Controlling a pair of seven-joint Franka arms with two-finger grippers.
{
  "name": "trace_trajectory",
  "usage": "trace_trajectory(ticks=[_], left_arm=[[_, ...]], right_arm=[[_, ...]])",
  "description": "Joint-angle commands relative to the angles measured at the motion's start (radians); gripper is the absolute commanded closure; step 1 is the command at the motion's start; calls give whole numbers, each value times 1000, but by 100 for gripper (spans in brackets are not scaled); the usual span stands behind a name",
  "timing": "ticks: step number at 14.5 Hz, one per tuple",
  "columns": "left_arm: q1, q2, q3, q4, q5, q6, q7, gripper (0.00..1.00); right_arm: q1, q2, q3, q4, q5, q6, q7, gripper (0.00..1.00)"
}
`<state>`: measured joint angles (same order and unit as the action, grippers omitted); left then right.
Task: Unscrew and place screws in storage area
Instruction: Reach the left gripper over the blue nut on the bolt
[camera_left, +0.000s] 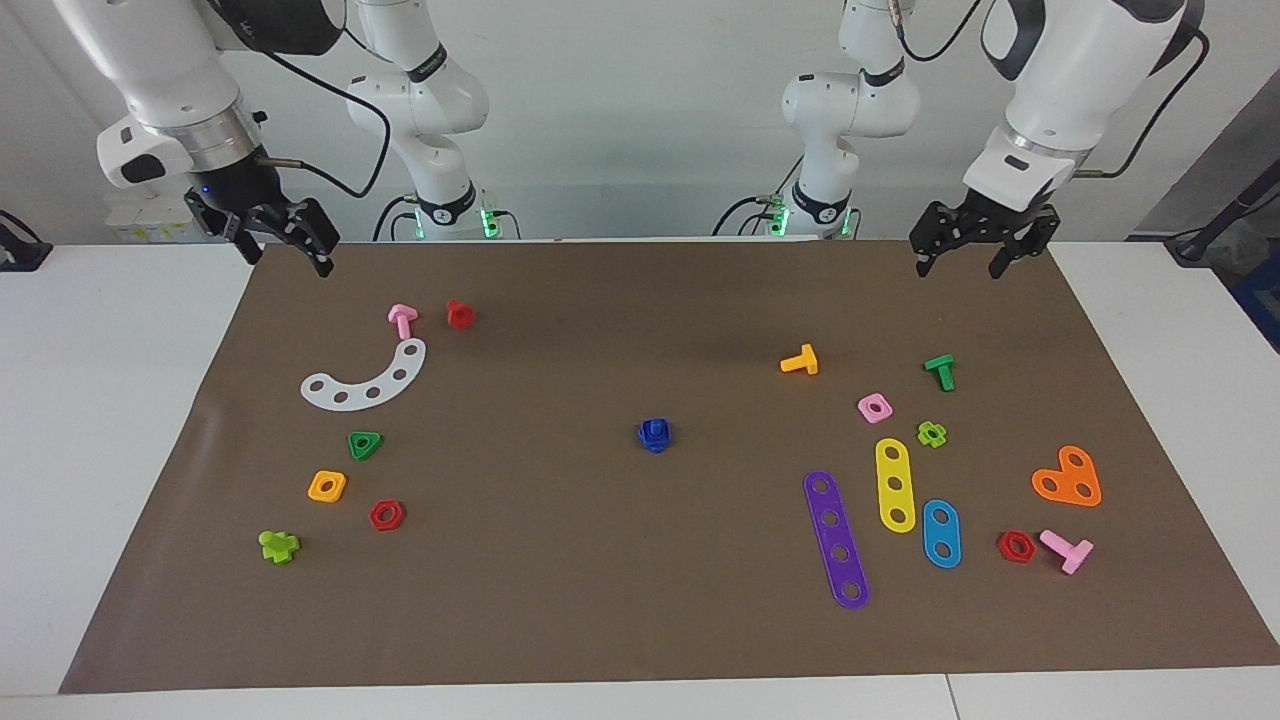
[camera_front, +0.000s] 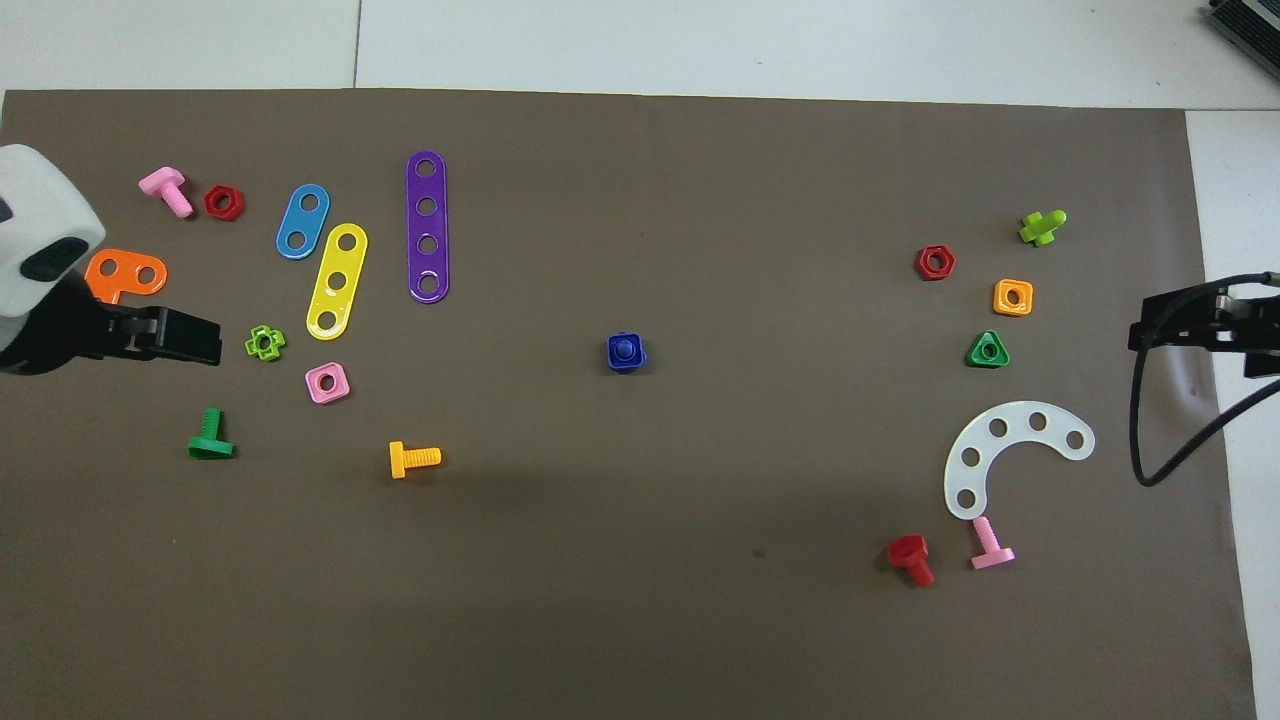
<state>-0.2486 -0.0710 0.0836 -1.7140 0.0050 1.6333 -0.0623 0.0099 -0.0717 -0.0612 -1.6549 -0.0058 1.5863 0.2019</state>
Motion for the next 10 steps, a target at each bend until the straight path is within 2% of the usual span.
trace_trajectory(ticks=[1,3,5,10], left_arm=[[-102,-15,8,-59,7,57,-126,0],[-171,45,8,-56,-28,101,-203,0],[-245,127,8,-52,-57,219,-336,0],[-319,272,8,-23,-123,453,-381,0]], right_arm=[[1,-16,-5,-11,20,-9,-27,0],[1,-16,-5,-11,20,-9,-27,0],[1,-16,-5,-11,20,-9,-27,0],[1,-16,-5,-11,20,-9,-27,0]])
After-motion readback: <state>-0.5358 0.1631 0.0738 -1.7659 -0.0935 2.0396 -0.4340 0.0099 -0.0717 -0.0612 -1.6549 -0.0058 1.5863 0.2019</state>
